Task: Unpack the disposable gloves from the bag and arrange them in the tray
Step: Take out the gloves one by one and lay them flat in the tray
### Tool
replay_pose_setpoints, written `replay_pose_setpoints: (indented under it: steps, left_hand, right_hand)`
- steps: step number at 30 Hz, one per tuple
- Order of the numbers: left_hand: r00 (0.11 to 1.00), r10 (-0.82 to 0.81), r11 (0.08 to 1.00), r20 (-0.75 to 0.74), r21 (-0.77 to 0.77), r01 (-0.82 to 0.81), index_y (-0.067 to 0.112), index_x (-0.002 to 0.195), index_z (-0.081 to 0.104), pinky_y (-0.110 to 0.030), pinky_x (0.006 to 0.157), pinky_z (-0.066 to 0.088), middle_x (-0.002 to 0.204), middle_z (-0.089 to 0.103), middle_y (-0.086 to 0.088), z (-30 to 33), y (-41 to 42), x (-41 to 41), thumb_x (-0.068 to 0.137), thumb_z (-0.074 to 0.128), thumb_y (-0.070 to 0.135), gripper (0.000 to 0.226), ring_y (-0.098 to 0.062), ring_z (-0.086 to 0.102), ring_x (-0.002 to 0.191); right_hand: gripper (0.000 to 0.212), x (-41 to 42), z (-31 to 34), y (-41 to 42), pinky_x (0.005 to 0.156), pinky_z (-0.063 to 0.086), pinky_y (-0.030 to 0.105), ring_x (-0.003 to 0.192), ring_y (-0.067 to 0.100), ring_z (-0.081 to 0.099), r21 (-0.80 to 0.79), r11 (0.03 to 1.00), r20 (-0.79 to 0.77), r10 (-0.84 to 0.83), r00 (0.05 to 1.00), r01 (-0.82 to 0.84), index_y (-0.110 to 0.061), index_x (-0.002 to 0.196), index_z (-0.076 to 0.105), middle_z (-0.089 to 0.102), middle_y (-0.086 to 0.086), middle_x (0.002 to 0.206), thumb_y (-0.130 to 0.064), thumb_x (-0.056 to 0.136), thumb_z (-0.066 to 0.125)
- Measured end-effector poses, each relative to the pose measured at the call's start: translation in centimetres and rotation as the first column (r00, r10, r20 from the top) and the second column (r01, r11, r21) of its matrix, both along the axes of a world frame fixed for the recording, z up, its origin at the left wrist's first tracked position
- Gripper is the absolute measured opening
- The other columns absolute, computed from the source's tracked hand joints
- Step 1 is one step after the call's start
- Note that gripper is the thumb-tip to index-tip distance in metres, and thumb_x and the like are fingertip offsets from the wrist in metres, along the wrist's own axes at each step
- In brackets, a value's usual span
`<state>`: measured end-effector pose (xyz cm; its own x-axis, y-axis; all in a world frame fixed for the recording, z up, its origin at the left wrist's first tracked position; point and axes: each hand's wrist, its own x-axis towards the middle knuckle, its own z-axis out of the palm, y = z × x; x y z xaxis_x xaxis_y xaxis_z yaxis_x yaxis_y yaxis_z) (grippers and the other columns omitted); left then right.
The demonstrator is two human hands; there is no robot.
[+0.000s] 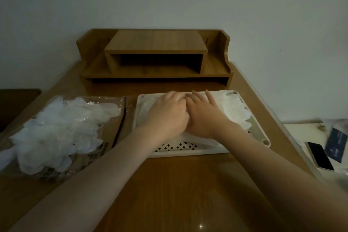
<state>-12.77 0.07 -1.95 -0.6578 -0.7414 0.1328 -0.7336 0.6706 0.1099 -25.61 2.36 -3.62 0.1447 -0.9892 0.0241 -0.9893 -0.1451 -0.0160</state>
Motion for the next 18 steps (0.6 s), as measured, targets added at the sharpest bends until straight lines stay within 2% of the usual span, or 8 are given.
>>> replay_pose_setpoints:
  steps: [1,3,5,9,11,14,16,18]
  left_hand:
    - [0.998,0.023,0.997,0.060,0.074,-0.027,0.012,0.146,0.028,-0.033,0.116,0.014,0.153,0.028,-0.004,-1.1,0.1,-0.1,0.101,0.026,0.035,0.050,-0.016,0.023,0.140]
    - [0.976,0.078,0.976,0.204,0.185,-0.116,0.011,0.151,0.010,-0.036,0.119,0.005,0.159,0.011,-0.008,-3.0,-0.3,0.7,0.095,0.019,0.058,0.074,-0.020,0.010,0.145]
    - [0.948,0.110,0.969,0.299,0.181,-0.169,0.010,0.151,-0.002,-0.037,0.118,-0.001,0.159,-0.003,-0.009,-4.1,-1.1,1.5,0.085,0.019,0.074,0.095,-0.022,-0.001,0.146]
    - [0.930,0.139,0.972,0.341,0.131,-0.194,0.009,0.151,-0.004,-0.039,0.118,-0.001,0.159,-0.004,-0.009,-4.3,-1.9,2.3,0.071,0.029,0.087,0.116,-0.024,-0.002,0.146]
    - [0.929,0.158,0.966,0.336,0.144,-0.216,0.009,0.151,-0.004,-0.040,0.118,0.002,0.159,-0.005,-0.009,-4.1,-2.2,3.0,0.072,0.032,0.086,0.116,-0.024,-0.001,0.146]
    - [0.932,0.178,0.959,0.317,0.158,-0.237,0.008,0.151,-0.004,-0.039,0.118,0.007,0.159,-0.004,-0.010,-4.0,-2.2,3.7,0.075,0.033,0.082,0.112,-0.024,0.002,0.146]
    - [0.935,0.179,0.957,0.307,0.167,-0.238,0.007,0.151,-0.002,-0.039,0.119,0.007,0.159,-0.003,-0.011,-3.7,-2.0,3.8,0.079,0.033,0.080,0.108,-0.025,0.003,0.146]
    - [0.958,0.140,0.969,0.250,0.164,-0.185,0.007,0.151,0.008,-0.038,0.118,0.007,0.159,0.003,-0.011,-2.6,-1.3,4.2,0.086,0.031,0.072,0.094,-0.024,0.005,0.146]
  right_hand:
    - [0.089,-0.4,-0.7,0.1,0.116,-0.010,0.050,0.147,0.022,-0.001,0.086,0.996,-0.015,-0.026,1.000,0.028,-0.018,0.152,0.010,0.010,0.002,0.160,-0.067,0.085,0.044]
    - [0.107,-1.6,-1.9,0.3,0.112,-0.018,0.053,0.147,0.022,-0.007,0.126,0.991,-0.055,-0.031,0.998,0.037,-0.021,0.152,0.004,0.004,0.000,0.160,-0.080,0.073,0.046]
    - [0.109,-3.0,-2.4,0.3,0.109,-0.021,0.054,0.147,0.022,-0.008,0.087,0.996,-0.073,-0.014,0.997,0.021,-0.025,0.152,0.007,0.006,-0.002,0.160,-0.083,0.069,0.046]
    - [0.111,-5.0,-2.5,0.2,0.112,-0.016,0.055,0.146,0.021,-0.010,0.116,0.990,-0.036,-0.076,0.996,0.079,-0.032,0.151,0.002,-0.002,-0.003,0.161,-0.087,0.064,0.046]
    - [0.116,-5.4,-2.7,0.3,0.115,-0.012,0.054,0.146,0.022,-0.013,0.133,0.985,0.009,-0.110,0.994,0.108,-0.034,0.151,-0.003,-0.009,0.000,0.160,-0.087,0.061,0.047]
    - [0.120,-5.5,-3.0,0.4,0.113,-0.012,0.058,0.145,0.029,-0.016,0.170,0.964,0.034,-0.213,0.976,0.204,-0.035,0.149,-0.010,-0.017,0.001,0.159,-0.087,0.059,0.050]
    - [0.121,-5.3,-2.5,0.2,0.110,-0.013,0.062,0.145,0.032,-0.014,0.197,0.951,0.016,-0.246,0.969,0.239,-0.034,0.150,-0.008,-0.015,0.002,0.159,-0.089,0.058,0.050]
    - [0.120,-4.5,-1.6,0.4,0.107,-0.018,0.063,0.144,0.031,-0.017,0.150,0.961,-0.047,-0.228,0.973,0.232,-0.031,0.151,-0.001,-0.010,0.003,0.160,-0.093,0.057,0.041]
